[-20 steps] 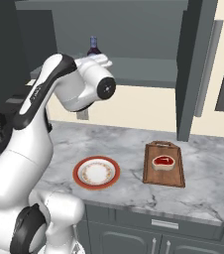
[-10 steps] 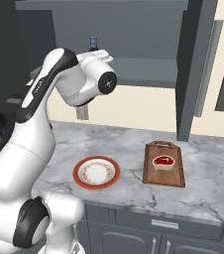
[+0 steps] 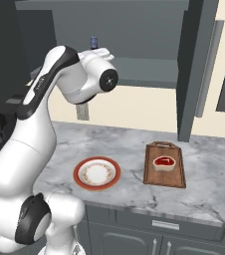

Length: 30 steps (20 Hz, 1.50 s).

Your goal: Pick the steak from the plate and place it on the cutting board. Then pick the condiment bottle from the cabinet and place it next to the cutting board.

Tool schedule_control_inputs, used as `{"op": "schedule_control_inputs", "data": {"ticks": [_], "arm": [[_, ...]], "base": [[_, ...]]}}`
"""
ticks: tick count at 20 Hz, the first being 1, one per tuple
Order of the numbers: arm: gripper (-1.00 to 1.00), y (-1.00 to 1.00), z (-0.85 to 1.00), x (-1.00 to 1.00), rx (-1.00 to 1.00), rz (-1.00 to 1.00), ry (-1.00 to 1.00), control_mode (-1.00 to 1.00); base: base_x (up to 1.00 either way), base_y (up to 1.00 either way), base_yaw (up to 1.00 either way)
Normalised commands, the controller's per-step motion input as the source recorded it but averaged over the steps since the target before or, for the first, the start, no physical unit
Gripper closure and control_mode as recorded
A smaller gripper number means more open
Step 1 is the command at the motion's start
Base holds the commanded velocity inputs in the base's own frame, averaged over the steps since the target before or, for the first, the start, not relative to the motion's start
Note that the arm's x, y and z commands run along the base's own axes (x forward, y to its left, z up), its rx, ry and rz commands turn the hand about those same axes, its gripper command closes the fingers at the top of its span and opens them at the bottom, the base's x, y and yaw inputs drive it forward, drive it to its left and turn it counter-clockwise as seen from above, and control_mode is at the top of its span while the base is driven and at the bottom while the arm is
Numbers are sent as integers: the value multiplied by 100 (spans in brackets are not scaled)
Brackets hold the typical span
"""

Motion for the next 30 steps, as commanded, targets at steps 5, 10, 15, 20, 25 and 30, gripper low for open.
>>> {"op": "schedule_control_inputs", "data": {"ticks": [5, 10, 15, 20, 25, 30], "arm": [[-100, 0, 0, 10, 0, 0, 0, -100], [-100, -2, 0, 15, 0, -1, 0, -100], [-100, -9, 0, 15, 0, -3, 0, -100], [-100, -13, 0, 13, 0, -3, 0, -100], [-100, -1, 0, 13, 0, -4, 0, -100], [-100, 0, 0, 15, 0, -4, 0, -100]], "base": [[0, 0, 0], [0, 0, 0], [0, 0, 0], [0, 0, 0], [0, 0, 0], [0, 0, 0]]}}
